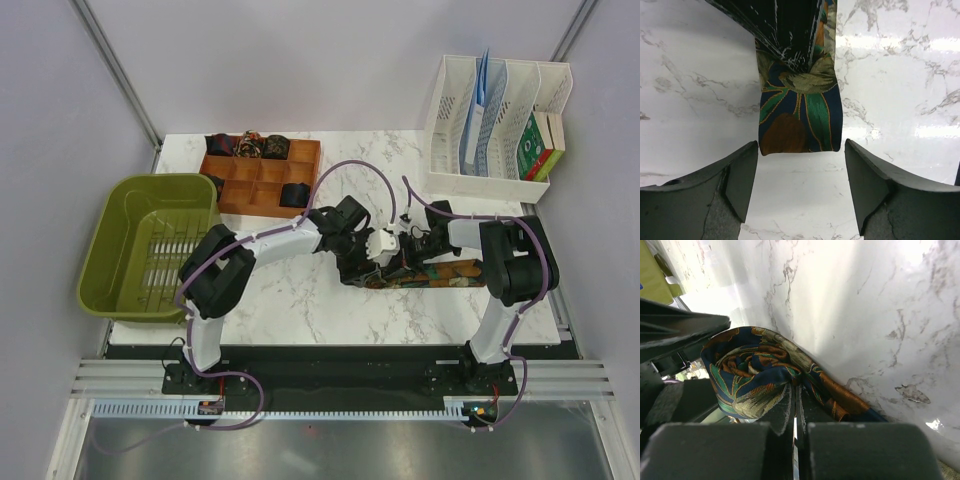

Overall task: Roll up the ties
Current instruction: Roll the tie at the center of the board.

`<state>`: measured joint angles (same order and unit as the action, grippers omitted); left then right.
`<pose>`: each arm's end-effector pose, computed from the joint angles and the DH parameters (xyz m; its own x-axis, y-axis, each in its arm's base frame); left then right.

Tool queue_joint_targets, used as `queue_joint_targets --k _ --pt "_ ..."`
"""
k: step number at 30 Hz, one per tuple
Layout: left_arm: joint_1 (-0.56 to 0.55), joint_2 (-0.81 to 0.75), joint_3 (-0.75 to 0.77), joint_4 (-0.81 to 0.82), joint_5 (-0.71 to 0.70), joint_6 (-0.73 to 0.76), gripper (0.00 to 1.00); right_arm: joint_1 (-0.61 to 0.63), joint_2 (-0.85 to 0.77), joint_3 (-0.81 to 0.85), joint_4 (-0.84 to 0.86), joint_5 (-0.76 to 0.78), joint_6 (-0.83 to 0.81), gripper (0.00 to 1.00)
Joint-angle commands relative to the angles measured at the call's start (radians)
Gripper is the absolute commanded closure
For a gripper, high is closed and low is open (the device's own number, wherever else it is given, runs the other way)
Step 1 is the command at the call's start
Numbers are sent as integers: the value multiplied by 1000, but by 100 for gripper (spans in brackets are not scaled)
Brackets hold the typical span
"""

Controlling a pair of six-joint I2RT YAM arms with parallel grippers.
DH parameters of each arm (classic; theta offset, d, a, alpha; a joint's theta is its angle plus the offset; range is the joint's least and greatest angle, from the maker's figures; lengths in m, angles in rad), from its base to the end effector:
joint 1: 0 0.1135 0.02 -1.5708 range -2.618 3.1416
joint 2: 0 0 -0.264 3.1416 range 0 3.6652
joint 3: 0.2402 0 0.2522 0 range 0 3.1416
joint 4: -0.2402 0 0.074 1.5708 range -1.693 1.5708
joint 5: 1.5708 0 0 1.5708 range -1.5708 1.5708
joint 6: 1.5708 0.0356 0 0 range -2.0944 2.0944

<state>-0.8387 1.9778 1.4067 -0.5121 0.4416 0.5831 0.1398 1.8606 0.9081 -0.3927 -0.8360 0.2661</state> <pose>0.2646 -0.3172 0.1802 -0.0490 0.7993 -0.5990 0.9982 0.0183 -0.0572 0.3015 0.0691 0.1063 -0.9990 0.0375 -0.0256 0.0051 0.6539 0.7565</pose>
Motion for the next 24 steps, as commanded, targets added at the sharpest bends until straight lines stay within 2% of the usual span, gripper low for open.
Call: queue_joint_targets --k 1,3,6,9,10,13,18,24 --pt "1 -53 0 70 63 -74 22 18 26 -21 40 184 -47 100" --pt "3 -42 9 76 65 -83 22 29 26 -24 54 183 -38 100" --pt "3 -25 31 76 75 -80 28 44 26 -34 77 176 -13 100" --pt "0 -8 58 73 92 -80 40 60 34 -41 106 164 21 100" --pt "-6 6 67 70 97 -80 47 61 35 -43 120 160 31 100" --pt "-16 32 100 61 106 -85 57 72 43 -41 147 146 67 100" --pt "-28 73 124 61 115 -94 61 93 51 -34 172 124 114 100" --pt "-65 131 126 29 51 -62 62 95 49 -35 195 55 143 100"
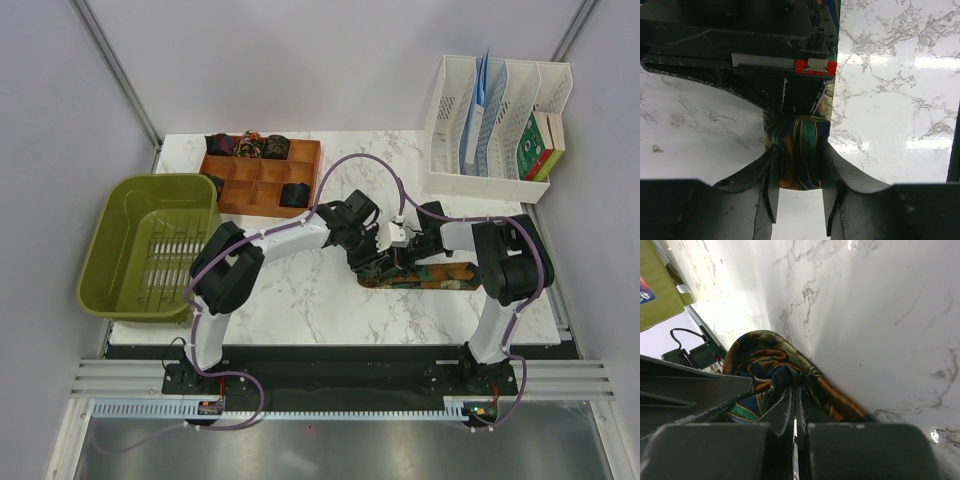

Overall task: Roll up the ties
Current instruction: Roll the tie at the center of the board.

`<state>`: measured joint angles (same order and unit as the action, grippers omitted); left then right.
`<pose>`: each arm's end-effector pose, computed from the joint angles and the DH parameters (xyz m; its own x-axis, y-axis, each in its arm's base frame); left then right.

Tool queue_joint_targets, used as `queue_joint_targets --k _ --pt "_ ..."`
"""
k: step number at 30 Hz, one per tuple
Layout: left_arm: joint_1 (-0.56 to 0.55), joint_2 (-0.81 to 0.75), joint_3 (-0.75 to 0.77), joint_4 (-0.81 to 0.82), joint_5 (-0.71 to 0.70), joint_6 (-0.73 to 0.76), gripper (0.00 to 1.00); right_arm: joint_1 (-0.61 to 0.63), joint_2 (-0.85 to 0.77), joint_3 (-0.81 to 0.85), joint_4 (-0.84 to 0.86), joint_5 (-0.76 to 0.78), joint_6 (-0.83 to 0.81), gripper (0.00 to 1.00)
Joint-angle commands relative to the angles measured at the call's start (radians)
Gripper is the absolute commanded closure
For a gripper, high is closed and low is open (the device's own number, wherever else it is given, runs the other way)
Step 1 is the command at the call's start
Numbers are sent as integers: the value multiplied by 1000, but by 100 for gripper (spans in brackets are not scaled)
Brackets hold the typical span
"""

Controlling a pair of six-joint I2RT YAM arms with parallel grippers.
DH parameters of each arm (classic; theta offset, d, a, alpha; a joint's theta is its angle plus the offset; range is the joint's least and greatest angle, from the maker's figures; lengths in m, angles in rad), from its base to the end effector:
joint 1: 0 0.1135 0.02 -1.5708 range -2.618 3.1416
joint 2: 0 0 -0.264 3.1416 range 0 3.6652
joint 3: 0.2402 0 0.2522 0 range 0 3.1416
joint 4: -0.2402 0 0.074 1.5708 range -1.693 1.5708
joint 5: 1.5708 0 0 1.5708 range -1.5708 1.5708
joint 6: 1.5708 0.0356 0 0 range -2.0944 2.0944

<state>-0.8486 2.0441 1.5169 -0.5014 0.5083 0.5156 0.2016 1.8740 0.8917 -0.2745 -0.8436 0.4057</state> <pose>0.2755 -0.3390 0.1871 -0.0876 0.7510 -0.6545 0.9939 0.0215 -0.1083 0.3032 0.0891 0.1021 -0.9980 0.0638 -0.0034 0.0378 0.6312 0.7747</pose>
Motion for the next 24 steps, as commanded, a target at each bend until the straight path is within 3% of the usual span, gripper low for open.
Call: queue_joint_targets --k 1,9,13,21,24 --pt "-61 70 3 3 -37 18 62 32 27 -17 77 55 7 100" --pt "-102 125 -29 -69 -142 47 62 -11 8 36 -107 21 -97 85" --pt "-106 157 -24 -95 -166 50 63 -54 5 69 -209 21 -181 67" --pt "-107 191 -21 -132 -194 86 64 -156 -21 151 -385 -2 -281 57" --pt "-107 197 -20 -135 -194 90 64 -174 -55 156 -399 -43 -275 49"
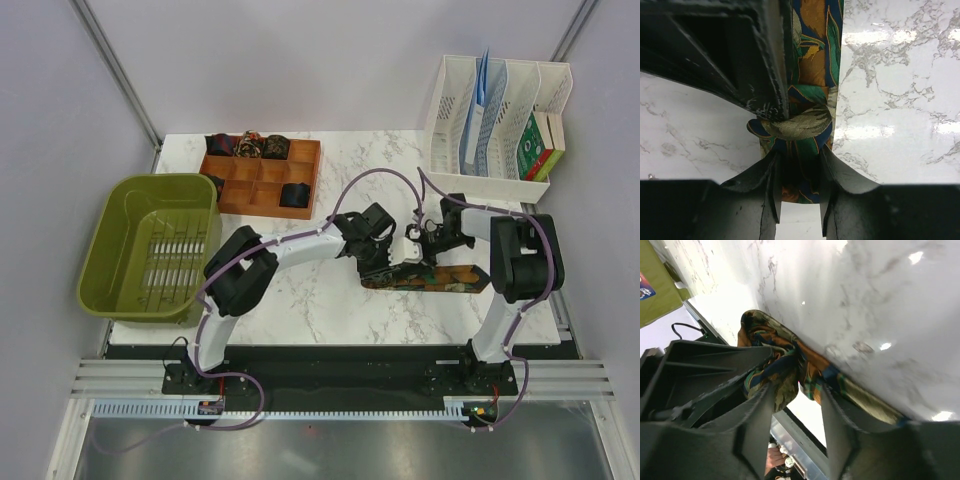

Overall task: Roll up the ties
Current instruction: Roll the tie at the center of the board.

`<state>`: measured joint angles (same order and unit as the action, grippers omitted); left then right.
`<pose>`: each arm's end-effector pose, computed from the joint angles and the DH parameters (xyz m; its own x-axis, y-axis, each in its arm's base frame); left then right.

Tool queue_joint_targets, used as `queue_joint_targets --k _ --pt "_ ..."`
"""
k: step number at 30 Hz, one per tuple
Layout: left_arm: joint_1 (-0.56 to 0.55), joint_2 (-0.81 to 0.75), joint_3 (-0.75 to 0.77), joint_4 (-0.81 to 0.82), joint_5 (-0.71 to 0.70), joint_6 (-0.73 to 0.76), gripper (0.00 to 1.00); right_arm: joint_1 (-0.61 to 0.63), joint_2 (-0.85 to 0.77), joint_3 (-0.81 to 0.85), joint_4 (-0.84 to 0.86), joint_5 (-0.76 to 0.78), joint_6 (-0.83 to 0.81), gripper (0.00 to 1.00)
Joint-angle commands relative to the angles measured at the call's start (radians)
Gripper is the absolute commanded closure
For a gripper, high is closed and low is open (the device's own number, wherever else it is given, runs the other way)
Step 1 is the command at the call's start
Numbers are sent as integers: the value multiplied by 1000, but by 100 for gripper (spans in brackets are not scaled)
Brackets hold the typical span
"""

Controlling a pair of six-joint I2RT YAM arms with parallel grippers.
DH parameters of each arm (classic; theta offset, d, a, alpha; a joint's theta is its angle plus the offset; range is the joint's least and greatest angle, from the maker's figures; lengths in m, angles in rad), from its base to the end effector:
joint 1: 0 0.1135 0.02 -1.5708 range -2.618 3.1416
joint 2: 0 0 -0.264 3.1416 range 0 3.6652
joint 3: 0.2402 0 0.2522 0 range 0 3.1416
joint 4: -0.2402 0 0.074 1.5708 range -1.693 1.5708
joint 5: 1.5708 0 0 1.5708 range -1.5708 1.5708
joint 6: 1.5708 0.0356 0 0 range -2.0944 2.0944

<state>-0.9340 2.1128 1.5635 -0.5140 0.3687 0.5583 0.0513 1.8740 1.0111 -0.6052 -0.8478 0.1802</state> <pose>0.2564 -0.3683 0.1692 0.0117 0.8152 -0.5791 0.9997 -0.0212 -0.0097 0.3119 0.0427 0.1213 -0.9972 0.0676 0.0328 0.0692 0.6553 0.7522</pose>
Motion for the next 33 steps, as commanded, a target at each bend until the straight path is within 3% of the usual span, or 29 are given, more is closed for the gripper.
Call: queue_joint_targets --k 1,10,17,20,21,24,33 --pt "-22 128 -63 -124 -54 46 64 -24 -61 35 -68 -43 -45 48" --pt "-20 141 -54 -130 -54 58 62 -22 -119 -42 -5 -115 21 46" --pt "-20 134 -49 -129 -57 57 59 -4 -76 -81 34 -47 -13 50" --pt "-20 128 -48 -129 -59 57 56 -2 -44 -77 45 -37 -28 65" --pt "-20 125 -49 -130 -59 55 55 -2 -35 -77 48 -8 -31 77" --pt "-14 96 -54 -129 -47 43 50 -2 -12 -74 53 35 -50 97" --pt "47 -175 -189 12 19 -9 28 -2 37 -82 73 138 -61 100"
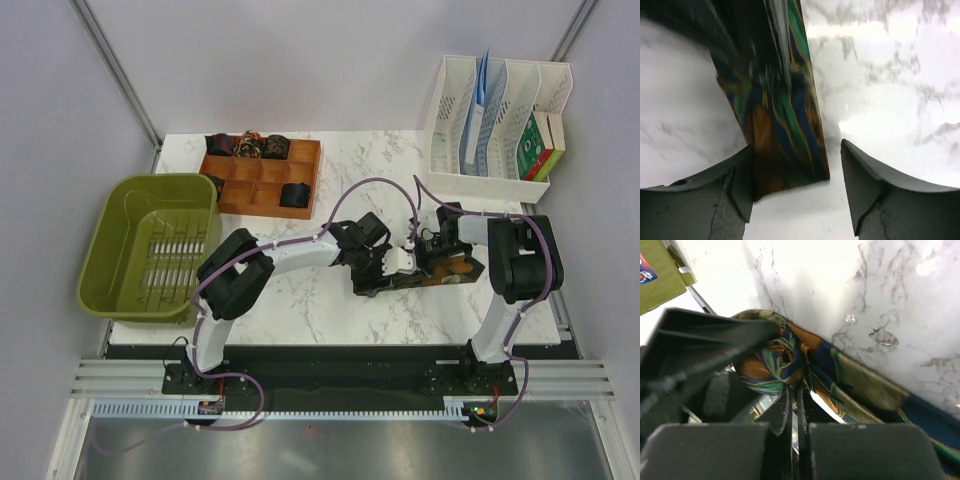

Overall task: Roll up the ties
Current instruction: Roll the tie at the center of the board.

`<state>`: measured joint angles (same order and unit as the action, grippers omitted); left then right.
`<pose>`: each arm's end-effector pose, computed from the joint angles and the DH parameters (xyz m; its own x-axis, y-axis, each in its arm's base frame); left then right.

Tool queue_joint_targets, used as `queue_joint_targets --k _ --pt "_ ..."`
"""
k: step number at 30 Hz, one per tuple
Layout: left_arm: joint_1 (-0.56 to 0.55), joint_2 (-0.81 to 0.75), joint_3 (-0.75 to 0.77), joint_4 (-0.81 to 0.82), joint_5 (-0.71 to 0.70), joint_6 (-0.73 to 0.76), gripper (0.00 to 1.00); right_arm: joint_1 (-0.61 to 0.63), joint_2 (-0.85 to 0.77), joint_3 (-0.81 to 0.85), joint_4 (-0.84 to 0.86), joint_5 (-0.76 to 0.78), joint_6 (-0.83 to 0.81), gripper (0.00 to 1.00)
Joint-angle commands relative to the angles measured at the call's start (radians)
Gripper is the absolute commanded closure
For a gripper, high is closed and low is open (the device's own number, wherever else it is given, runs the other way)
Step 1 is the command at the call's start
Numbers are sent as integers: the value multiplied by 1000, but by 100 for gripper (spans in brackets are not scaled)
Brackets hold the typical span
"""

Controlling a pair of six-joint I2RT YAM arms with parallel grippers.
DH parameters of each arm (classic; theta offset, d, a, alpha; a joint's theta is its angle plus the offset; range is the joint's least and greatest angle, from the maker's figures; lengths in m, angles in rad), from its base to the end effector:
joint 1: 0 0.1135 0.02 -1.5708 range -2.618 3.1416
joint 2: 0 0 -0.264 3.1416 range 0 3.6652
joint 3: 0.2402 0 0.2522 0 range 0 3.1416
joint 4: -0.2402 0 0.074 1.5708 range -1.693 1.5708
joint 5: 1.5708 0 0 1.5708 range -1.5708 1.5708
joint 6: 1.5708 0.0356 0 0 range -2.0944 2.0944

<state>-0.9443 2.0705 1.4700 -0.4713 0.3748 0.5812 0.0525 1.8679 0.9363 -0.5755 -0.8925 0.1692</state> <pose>0.2438 -0.3590 0.1622 0.0400 0.8161 -0.5765 0.9986 -0.0531 -0.0059 0.2958 0.0433 0.1090 -0.9962 0.0535 0.0681 0.0866 0.6239 0.7767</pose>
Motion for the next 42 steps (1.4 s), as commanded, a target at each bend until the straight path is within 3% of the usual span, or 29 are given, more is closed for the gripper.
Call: queue_joint_targets --k 1,6,20,24,31,36,42 --pt "67 -160 -114 -14 32 -38 25 -3 48 -7 46 188 -46 100" --pt "93 -225 -212 71 35 -55 21 9 77 -13 77 201 -31 100" --pt "95 -103 -155 155 41 -235 15 69 80 -50 152 191 61 100" --pt "104 -101 -158 143 56 -233 21 73 88 -74 193 188 114 100" --pt "121 -156 -158 138 125 -241 49 99 125 -73 246 162 173 100" --pt "111 -176 -123 129 148 -193 50 150 142 -57 267 139 202 100" --pt "78 -87 -19 85 147 -152 49 181 146 -45 282 133 220 100"
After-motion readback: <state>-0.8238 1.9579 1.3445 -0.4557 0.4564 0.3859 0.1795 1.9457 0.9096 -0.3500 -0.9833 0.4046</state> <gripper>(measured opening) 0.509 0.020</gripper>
